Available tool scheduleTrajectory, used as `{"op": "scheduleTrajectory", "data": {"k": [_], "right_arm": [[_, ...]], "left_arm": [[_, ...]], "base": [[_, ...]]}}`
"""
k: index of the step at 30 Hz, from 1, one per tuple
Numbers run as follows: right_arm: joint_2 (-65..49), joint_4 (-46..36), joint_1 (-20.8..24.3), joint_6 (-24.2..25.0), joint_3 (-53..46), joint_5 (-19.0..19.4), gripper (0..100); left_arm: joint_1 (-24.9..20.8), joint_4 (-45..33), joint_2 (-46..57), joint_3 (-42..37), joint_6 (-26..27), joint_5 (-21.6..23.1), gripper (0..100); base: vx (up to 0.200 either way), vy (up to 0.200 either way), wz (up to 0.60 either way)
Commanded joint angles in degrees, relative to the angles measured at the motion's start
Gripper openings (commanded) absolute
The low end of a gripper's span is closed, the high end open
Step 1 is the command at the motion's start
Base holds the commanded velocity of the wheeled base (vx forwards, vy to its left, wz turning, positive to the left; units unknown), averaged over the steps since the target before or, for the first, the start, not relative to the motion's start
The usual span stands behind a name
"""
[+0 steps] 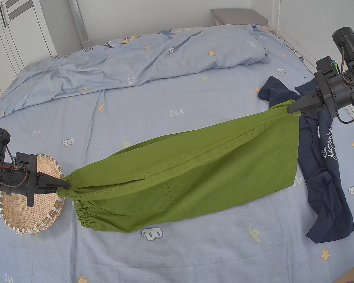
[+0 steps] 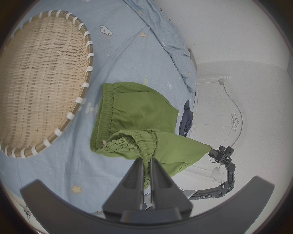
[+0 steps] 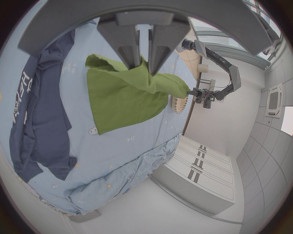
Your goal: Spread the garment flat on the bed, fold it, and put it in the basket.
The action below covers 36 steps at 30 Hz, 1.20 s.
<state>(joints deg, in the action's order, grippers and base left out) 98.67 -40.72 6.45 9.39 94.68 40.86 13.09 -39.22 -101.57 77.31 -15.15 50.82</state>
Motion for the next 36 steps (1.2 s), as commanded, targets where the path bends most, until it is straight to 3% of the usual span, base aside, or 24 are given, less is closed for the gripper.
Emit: {"op": "scheduleTrajectory", "data": {"k": [1,14,36], "right_arm": [[7.9,-2.5,0.3,0.1,8.0,-0.1,0],[17.3,-2.6,0.5,2.3,19.7,-0.4,0],[27.8,2.0,0.0,2.0,19.9,-1.3,0]], "left_arm": [[-0.2,0.4,-5.8,3.4,-0.4,0.0,0],[1.1,0.0,-10.9,9.2,-0.4,-0.5,0],[1.2,0.4,-15.9,12.8,-0.4,-0.6,0]], "base": [[0.000,0.000,0.00],[0.000,0.000,0.00],[0.000,0.000,0.00]]}}
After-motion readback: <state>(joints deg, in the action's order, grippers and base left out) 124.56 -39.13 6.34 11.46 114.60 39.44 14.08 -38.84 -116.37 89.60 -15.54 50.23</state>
